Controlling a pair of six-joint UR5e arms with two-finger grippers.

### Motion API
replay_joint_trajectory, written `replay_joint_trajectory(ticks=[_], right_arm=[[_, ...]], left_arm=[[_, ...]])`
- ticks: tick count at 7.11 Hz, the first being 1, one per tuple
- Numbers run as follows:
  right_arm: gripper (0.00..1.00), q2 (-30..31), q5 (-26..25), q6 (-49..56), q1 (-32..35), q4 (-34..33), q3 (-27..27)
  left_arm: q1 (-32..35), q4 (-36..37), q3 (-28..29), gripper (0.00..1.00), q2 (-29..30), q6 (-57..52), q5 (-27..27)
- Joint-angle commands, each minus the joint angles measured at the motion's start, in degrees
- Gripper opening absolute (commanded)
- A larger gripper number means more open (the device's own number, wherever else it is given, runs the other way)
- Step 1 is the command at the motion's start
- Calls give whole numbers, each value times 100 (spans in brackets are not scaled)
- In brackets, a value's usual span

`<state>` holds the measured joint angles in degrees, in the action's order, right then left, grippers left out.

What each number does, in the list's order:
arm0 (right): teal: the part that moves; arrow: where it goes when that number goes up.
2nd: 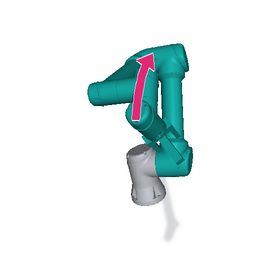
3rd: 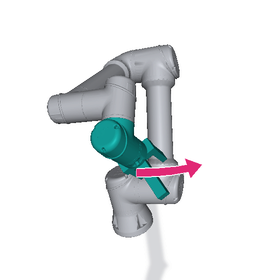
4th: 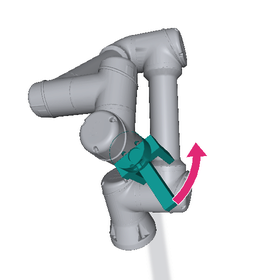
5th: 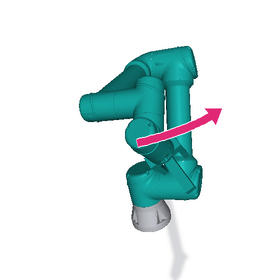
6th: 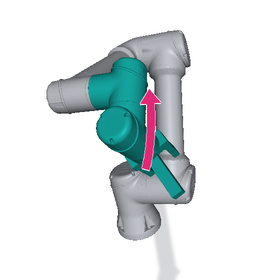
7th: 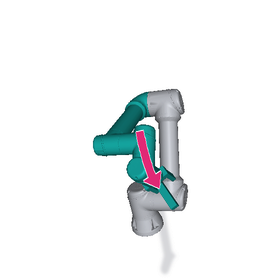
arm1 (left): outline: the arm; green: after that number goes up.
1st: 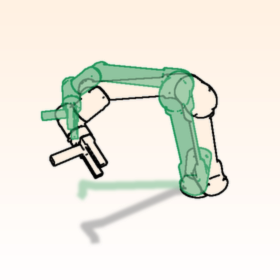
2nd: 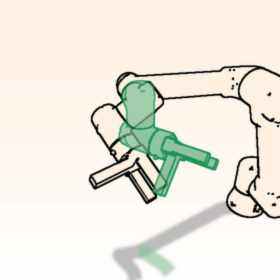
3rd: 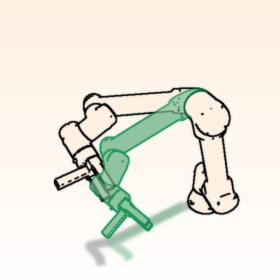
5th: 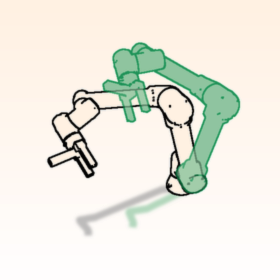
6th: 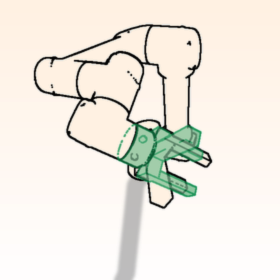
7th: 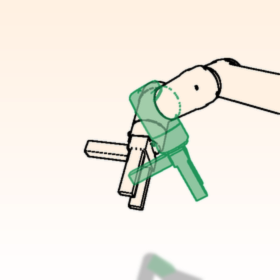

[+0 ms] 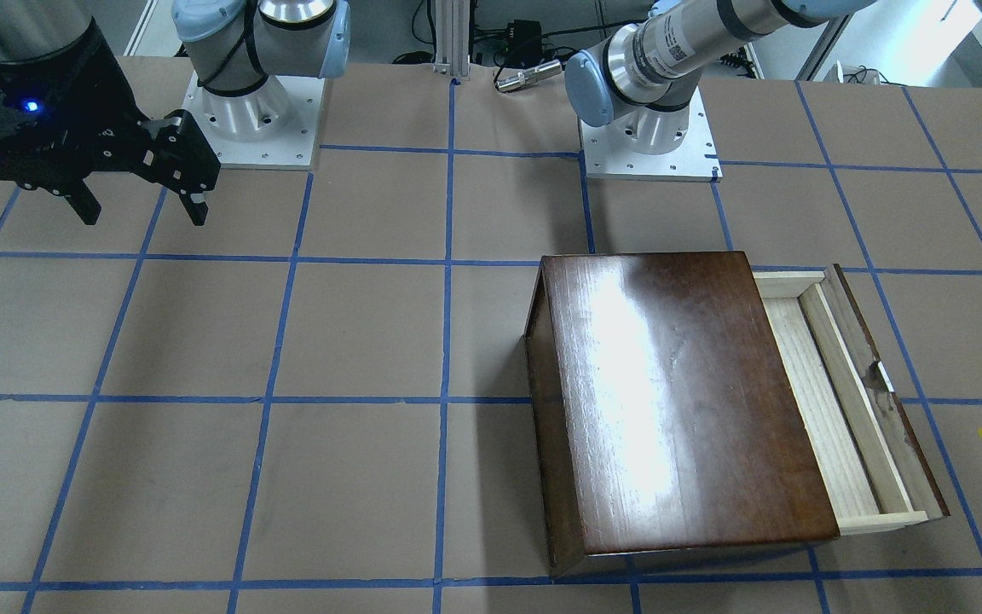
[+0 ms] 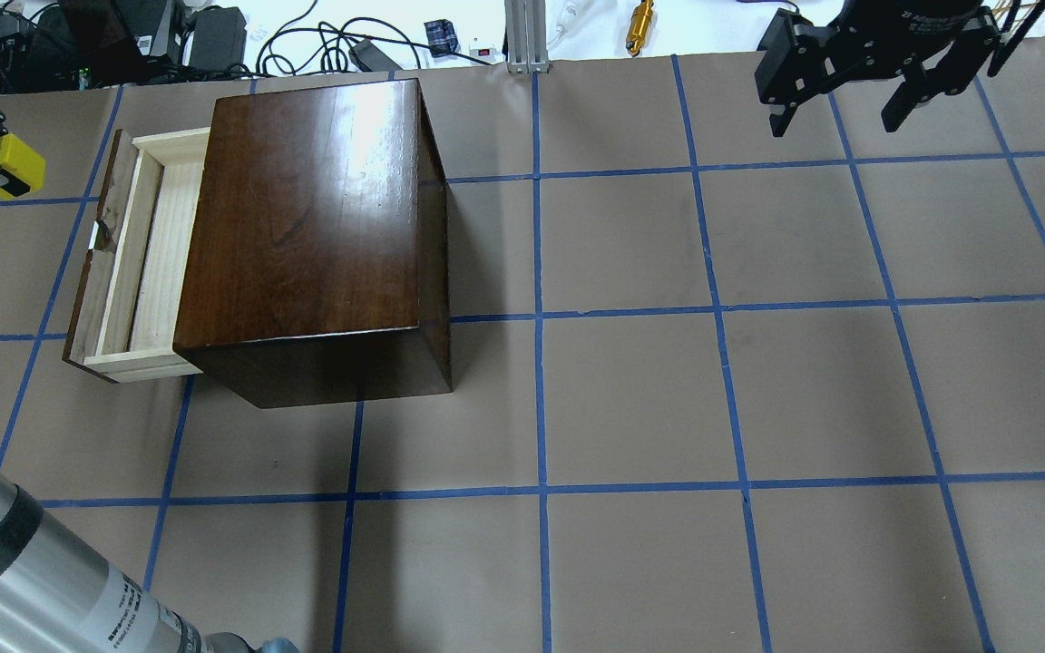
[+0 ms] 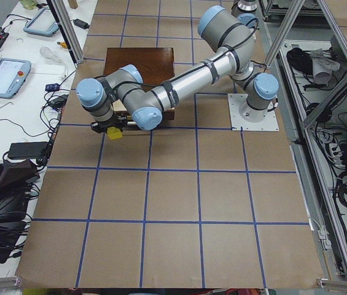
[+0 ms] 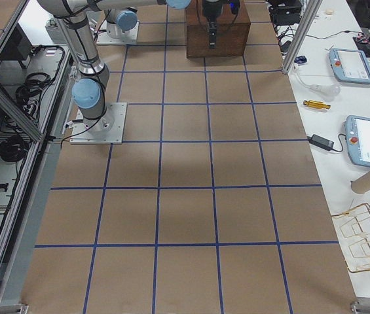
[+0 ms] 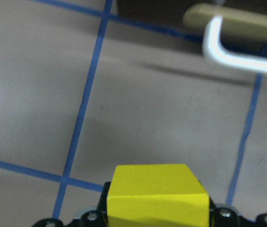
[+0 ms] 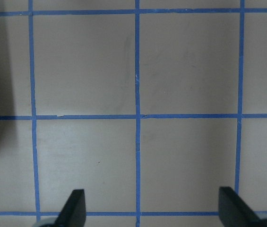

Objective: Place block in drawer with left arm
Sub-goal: 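Carry the yellow cube over the open drawer with the left gripper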

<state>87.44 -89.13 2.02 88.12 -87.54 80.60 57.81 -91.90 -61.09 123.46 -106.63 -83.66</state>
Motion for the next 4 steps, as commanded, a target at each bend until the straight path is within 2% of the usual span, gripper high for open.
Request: replay_joint_trajectory(ticks=[1,4], right_arm=[[100,-7,1,-9,4,0,0],[100,1,1,0,4,0,0]], left_arm=[[492,-100,-681,0,-732,458,-221],[923,-4,-1596,0,-1332,643,-203]])
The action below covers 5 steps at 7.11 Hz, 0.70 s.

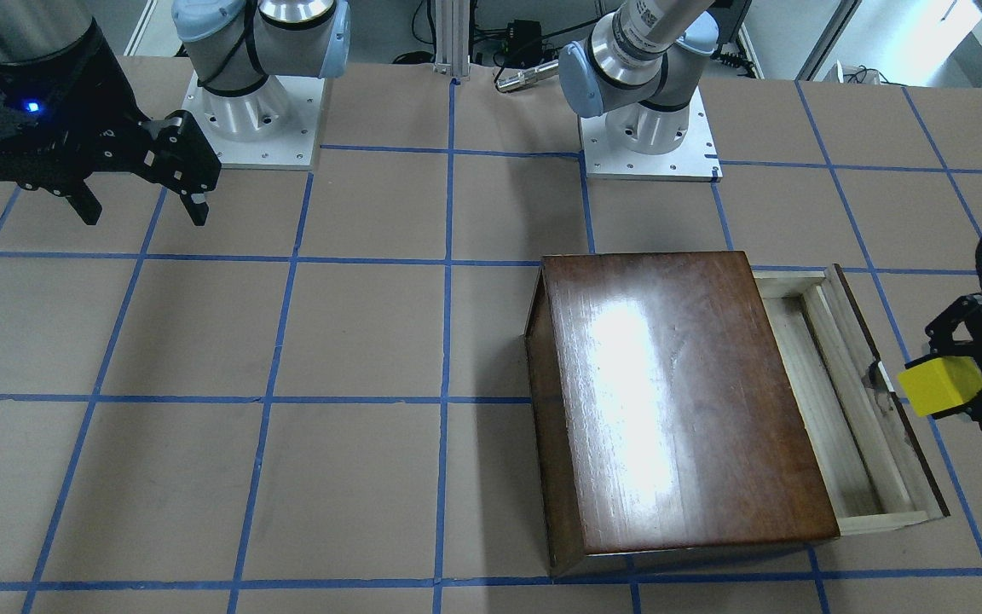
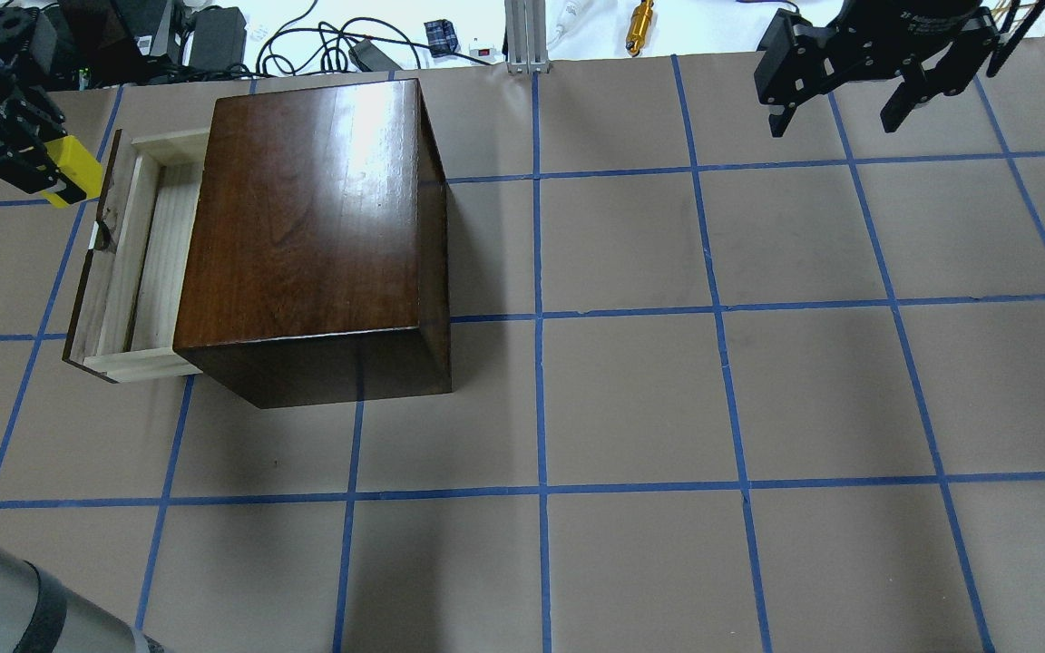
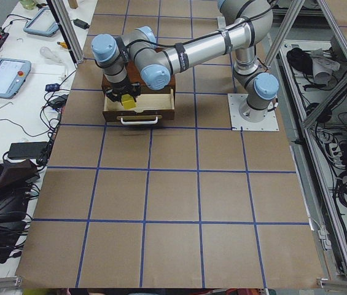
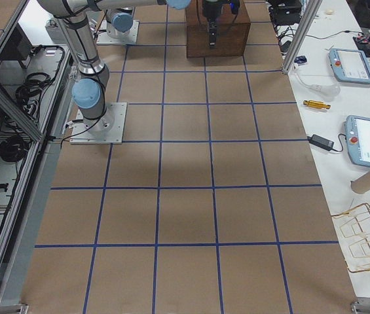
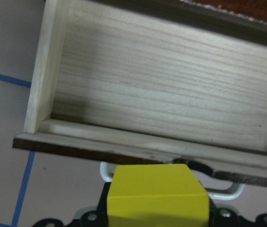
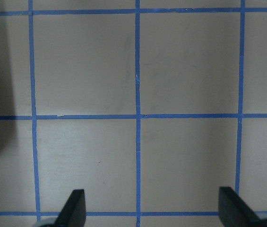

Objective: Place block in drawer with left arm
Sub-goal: 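Carry the yellow cube over the open drawer with the left gripper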

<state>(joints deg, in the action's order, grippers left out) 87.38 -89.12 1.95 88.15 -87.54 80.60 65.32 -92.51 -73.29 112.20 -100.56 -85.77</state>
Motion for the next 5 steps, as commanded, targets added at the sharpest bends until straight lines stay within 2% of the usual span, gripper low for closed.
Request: replay_joint_trajectory(ticks=[1,4,5], right_arm=[[100,-2,0,-2,-9,0,0],[100,7,-9,7,0,0,0],[100,-2,-9,7,0,0,0]], left_arm=[[252,510,-632,0,-268,28,-1],[297,1294,-1353,0,-339,-385,8],[244,1357,-1468,0,-339,-472,8]])
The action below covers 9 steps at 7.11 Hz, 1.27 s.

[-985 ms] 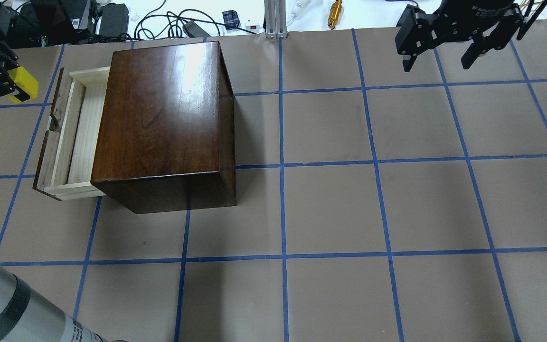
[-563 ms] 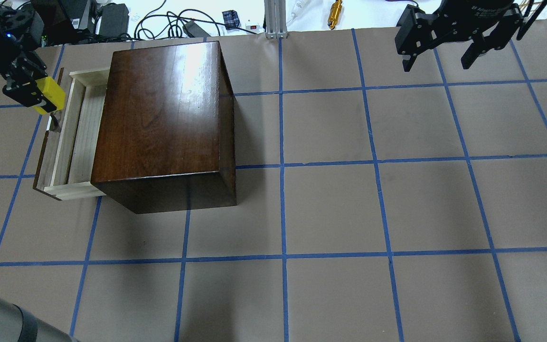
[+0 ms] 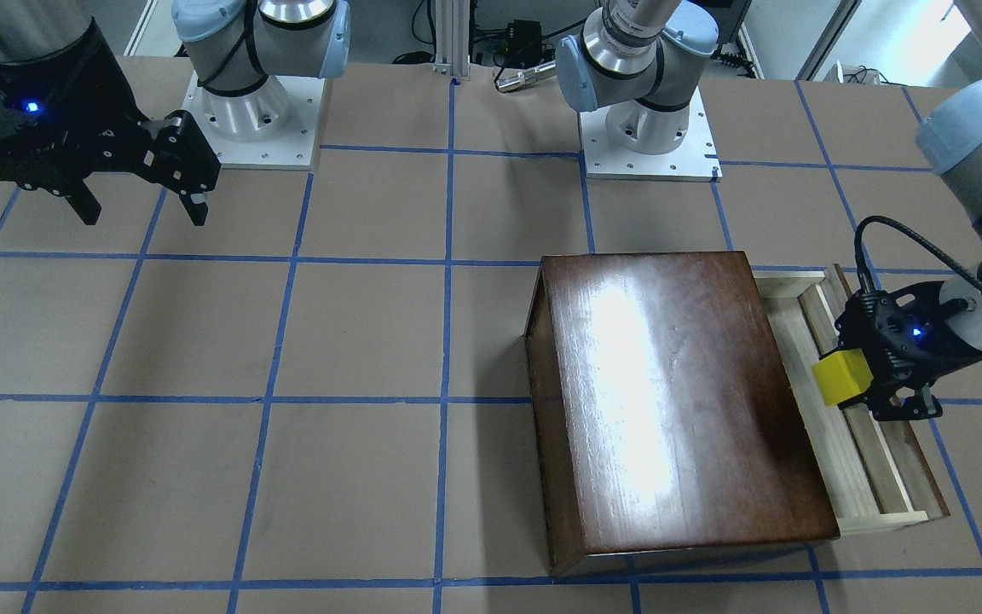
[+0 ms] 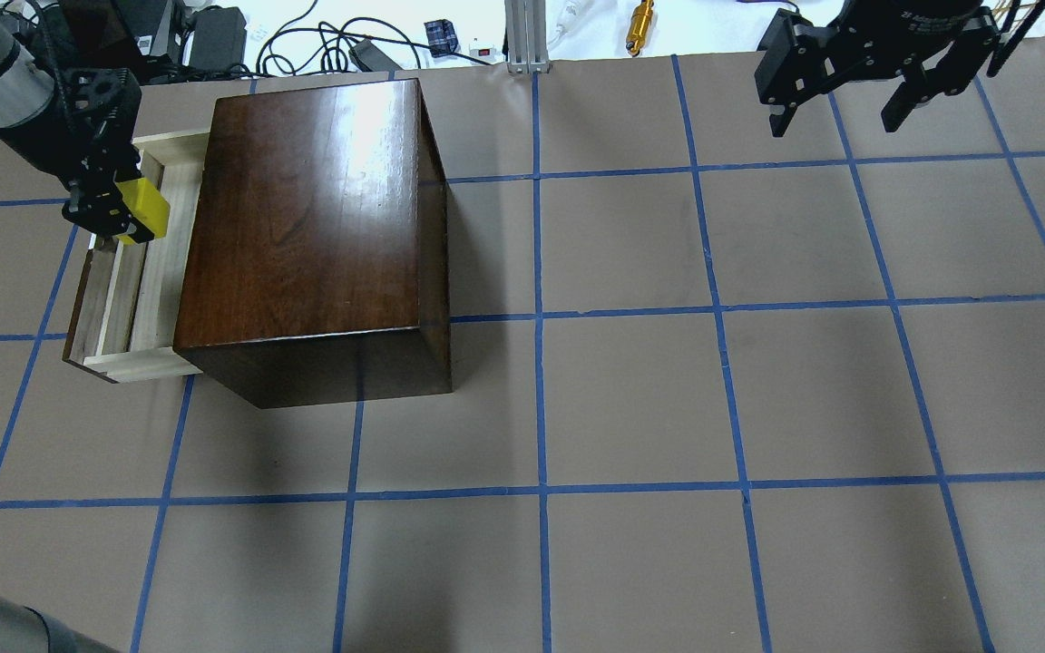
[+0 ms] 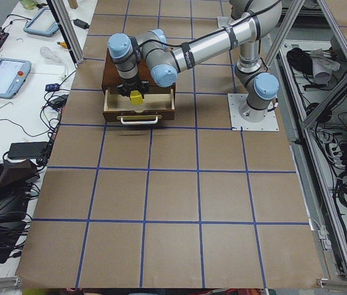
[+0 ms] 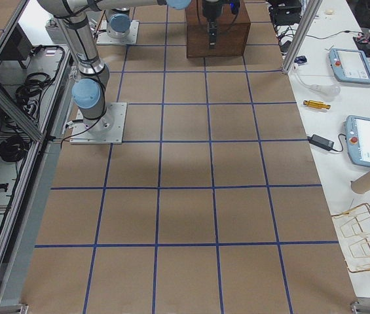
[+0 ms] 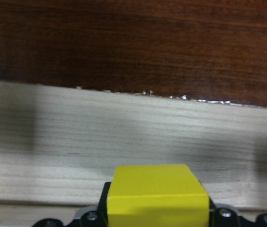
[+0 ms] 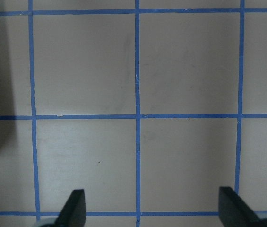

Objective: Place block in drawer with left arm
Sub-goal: 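Carry the yellow cube over the open drawer with the left gripper, then lower the cube into the drawer and open the left gripper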

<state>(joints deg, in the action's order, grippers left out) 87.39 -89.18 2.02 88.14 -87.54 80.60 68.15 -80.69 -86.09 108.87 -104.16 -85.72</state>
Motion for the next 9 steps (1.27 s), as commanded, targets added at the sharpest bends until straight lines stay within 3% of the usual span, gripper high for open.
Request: replay_joint_trajectory(ticks=[1,4,6,7,9], right_arm=[[100,6,6,0,1,0,0],[100,6,6,0,1,0,0],[100,6,6,0,-7,0,0],[100,6,6,0,1,0,0],[100,-3,-3,0,-7,0,0]], left_arm=[[-82,325,-232,0,3,-131,12],[-65,422,-522,0,3,-114,30],[-82,545,-558,84,29,-131,64],[-82,555,-575,92,20,-105,65],[-73,511,-488,92,-32,139,65]])
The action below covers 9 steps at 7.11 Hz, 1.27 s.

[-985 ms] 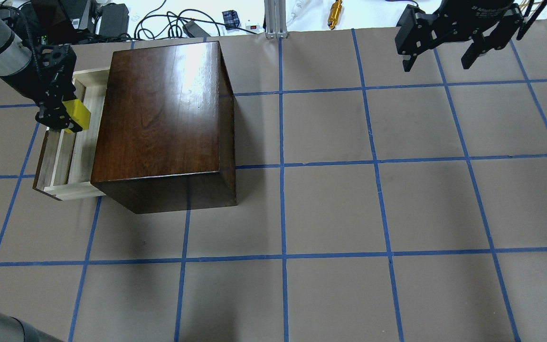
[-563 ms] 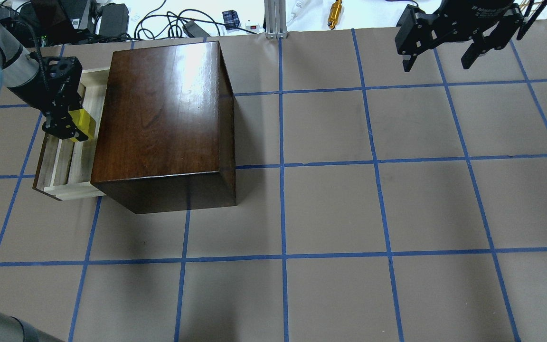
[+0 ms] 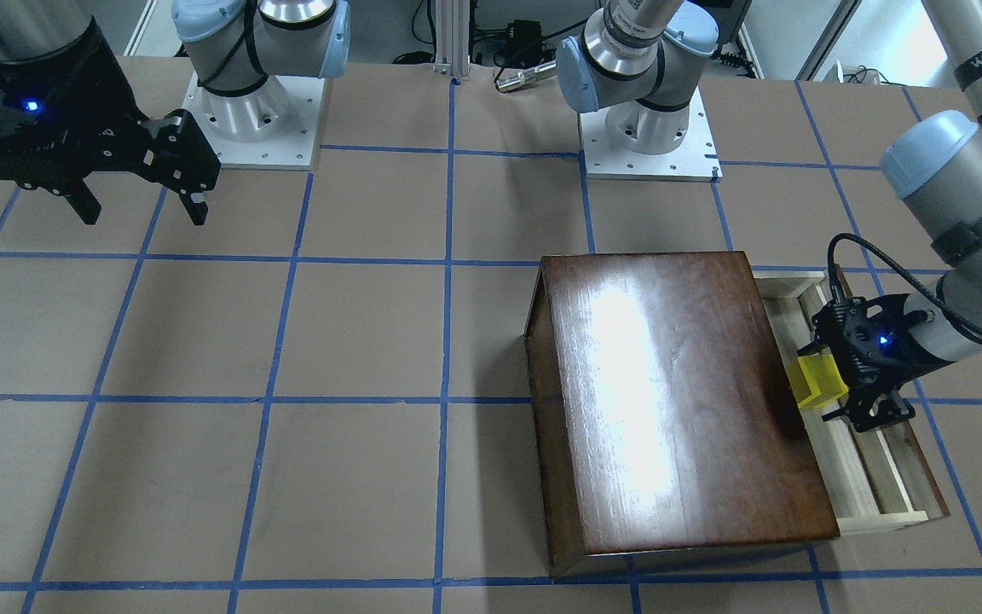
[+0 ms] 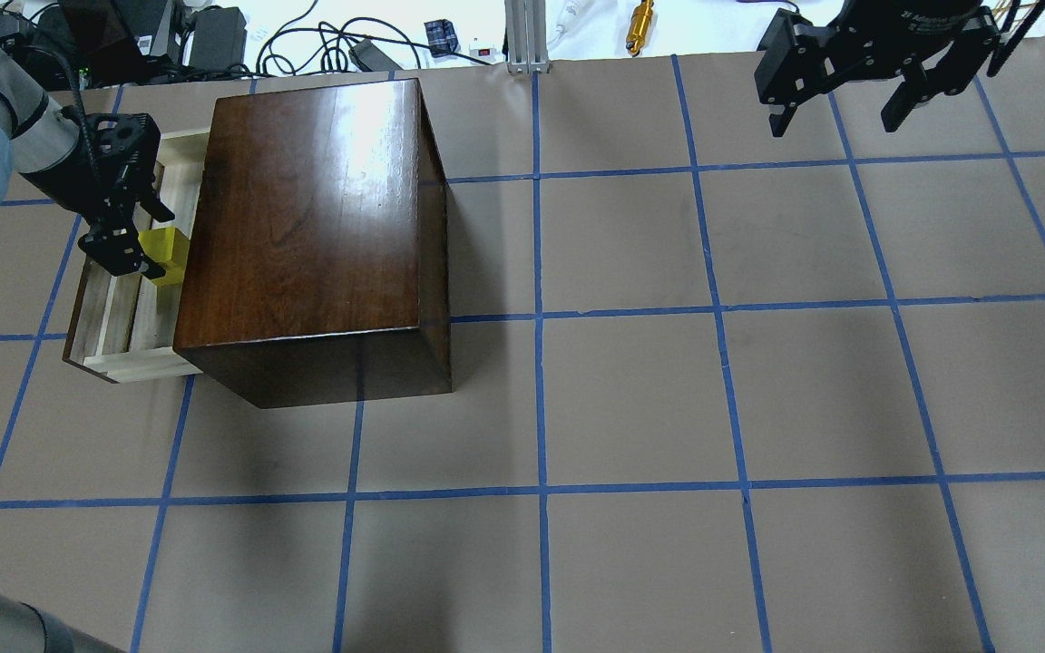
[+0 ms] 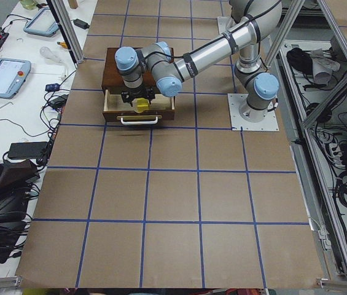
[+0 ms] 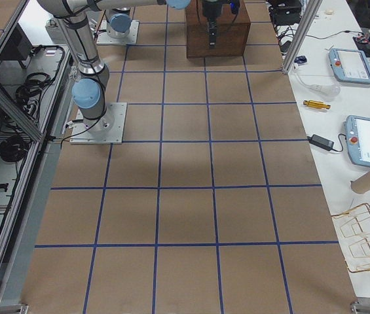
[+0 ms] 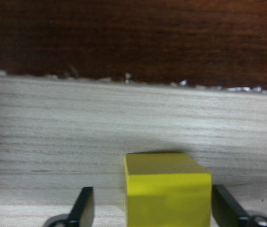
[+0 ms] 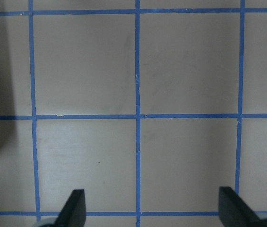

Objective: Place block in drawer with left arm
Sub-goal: 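Lower the cube into the drawer and open the left gripper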

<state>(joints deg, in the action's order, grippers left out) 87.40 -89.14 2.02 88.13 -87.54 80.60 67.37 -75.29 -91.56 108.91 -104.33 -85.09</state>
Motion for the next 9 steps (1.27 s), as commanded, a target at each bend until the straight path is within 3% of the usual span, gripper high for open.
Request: replay_joint_trajectory(ticks=[1,3,5,9], right_arm=[[100,-4,2,0,-6,0,0],[100,-4,2,0,-6,0,0],[100,-4,2,0,3,0,0],[100,-4,2,0,3,0,0]], left_arm=[[39,-134,77,92,-211,498,-25],[100,-833,461,92,-589,2076,-104],[205,-1521,919,92,-818,4350,-104],[1311,-1638,851,100,-1301,7492,-191]])
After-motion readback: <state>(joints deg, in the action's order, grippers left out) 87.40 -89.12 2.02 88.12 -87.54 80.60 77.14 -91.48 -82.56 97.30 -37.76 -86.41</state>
